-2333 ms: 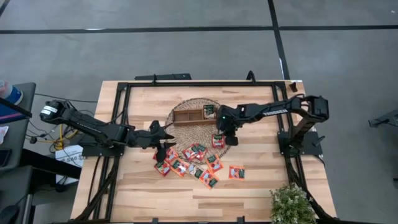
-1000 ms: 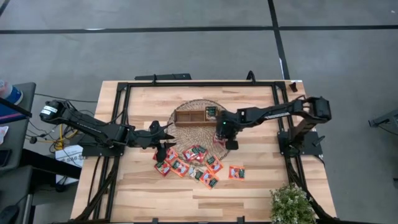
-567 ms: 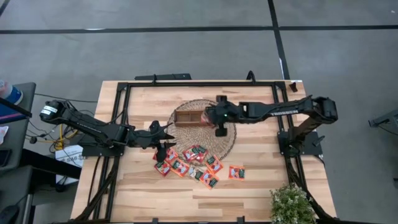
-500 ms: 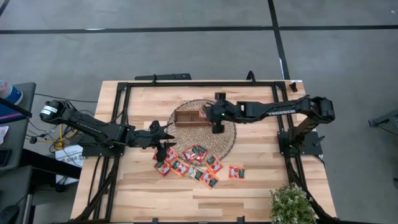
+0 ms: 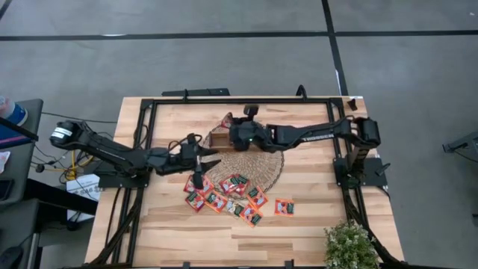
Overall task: Pick & Place Tea
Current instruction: Put the red tea bag into the middle section of the wooden organizer
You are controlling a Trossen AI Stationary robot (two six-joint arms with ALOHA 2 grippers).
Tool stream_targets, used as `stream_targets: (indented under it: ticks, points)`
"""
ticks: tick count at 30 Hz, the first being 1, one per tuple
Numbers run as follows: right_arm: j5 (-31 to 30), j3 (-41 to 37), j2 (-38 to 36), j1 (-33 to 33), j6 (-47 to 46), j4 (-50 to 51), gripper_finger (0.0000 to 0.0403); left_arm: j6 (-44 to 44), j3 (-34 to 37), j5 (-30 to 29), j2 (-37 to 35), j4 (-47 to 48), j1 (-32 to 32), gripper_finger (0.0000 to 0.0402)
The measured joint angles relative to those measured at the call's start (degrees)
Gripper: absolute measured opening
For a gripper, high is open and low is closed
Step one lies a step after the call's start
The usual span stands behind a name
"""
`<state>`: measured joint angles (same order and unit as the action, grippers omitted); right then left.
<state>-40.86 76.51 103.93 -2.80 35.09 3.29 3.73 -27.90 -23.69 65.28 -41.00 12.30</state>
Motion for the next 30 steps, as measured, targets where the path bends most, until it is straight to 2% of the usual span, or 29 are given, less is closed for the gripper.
stream_targets:
  ticks: [3,10,16,25,30]
  points:
    - [0.0,0.8,0.0,1.6,0.7,-2.5,0.0,1.1,0.0,3.1,3.1,-3.3,-2.0,0.0149]
    - [-0.8,0.8,-0.6,6.9,1.6,-2.3,0.0,3.5,0.0,2.8,8.3,-5.8,-6.5,0.0149]
    - [-3.1,0.8,-1.5,10.7,3.0,-1.3,0.0,3.6,0.0,-0.2,8.9,-2.5,-9.0,0.0149]
    - [-3.0,0.9,-5.5,13.4,-1.5,7.2,0.0,3.3,0.0,-8.8,8.9,0.6,-9.8,0.0149]
    - [-2.6,0.7,-8.3,13.2,-1.6,12.9,0.0,3.4,0.0,-11.2,8.9,3.8,-9.7,0.0149]
